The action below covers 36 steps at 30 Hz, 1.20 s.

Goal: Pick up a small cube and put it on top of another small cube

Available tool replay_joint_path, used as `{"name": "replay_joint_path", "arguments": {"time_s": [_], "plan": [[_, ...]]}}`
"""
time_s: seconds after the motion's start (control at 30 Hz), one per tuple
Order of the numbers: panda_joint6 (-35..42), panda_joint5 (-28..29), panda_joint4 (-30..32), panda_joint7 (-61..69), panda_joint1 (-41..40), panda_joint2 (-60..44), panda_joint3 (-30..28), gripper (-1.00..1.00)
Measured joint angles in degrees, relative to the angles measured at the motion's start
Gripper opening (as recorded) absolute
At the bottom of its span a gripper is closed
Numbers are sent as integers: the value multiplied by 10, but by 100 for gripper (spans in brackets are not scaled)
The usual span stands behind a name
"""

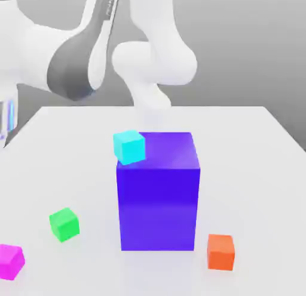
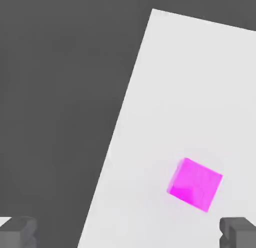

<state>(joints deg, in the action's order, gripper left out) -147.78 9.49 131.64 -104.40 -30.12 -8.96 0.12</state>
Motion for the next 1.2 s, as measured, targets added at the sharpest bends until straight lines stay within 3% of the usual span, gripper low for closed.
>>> {"name": "replay_joint_path", "arguments": {"time_s": [0.2,0.33,0.37,0.57,0.73,0.97,1.2], "plan": [[-47,-89,1,-47,-39,-111,-8,0],[-108,-101,-15,-50,-46,-194,-6,0],[-117,-101,-17,-50,-46,-205,-5,-100],[-122,-101,-18,-50,-46,-211,-5,-100],[-59,-101,-1,-51,-45,-130,-7,-100],[-42,-117,119,-250,-12,4,-23,-100],[-51,-95,255,-505,-12,133,-23,-100]]}}
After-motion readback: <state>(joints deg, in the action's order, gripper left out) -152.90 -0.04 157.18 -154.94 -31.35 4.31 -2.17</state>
